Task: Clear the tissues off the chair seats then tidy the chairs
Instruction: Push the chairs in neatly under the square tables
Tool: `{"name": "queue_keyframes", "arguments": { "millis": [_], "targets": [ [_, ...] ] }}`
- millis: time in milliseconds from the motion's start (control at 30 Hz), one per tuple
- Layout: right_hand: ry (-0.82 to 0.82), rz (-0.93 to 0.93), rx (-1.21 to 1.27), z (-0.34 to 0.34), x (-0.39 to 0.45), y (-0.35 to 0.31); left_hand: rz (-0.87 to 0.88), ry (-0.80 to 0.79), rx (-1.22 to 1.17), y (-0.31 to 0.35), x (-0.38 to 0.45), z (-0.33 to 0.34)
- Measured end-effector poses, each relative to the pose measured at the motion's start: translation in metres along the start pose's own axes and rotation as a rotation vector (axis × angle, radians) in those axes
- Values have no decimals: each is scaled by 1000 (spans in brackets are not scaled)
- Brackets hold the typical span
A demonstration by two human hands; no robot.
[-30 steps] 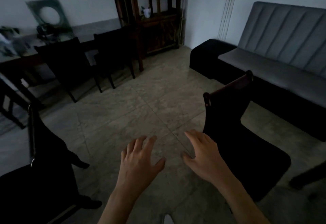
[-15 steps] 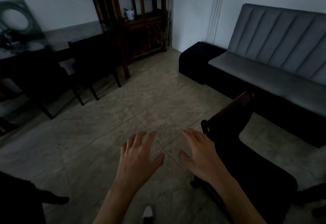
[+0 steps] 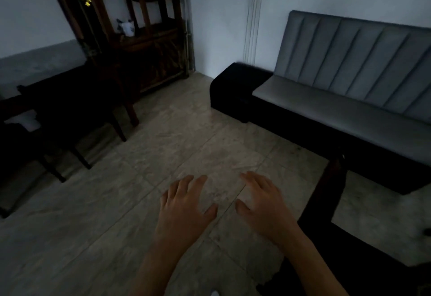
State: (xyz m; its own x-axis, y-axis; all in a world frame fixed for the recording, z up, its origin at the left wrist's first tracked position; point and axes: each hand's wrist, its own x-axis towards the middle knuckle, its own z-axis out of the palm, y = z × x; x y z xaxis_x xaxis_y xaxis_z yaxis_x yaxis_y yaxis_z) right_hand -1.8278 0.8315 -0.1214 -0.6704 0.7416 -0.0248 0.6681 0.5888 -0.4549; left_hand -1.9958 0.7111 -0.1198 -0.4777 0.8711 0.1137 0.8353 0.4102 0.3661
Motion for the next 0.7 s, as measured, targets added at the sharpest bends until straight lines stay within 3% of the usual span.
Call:
{"name": "queue_keyframes", "arguments": {
  "millis": [333, 700],
  "targets": [
    [97, 102, -6, -21, 114, 26, 129, -75, -44, 2, 148, 9],
    [224, 270, 61, -48, 223, 118, 293, -181, -65, 56, 318, 72]
  ]
}}
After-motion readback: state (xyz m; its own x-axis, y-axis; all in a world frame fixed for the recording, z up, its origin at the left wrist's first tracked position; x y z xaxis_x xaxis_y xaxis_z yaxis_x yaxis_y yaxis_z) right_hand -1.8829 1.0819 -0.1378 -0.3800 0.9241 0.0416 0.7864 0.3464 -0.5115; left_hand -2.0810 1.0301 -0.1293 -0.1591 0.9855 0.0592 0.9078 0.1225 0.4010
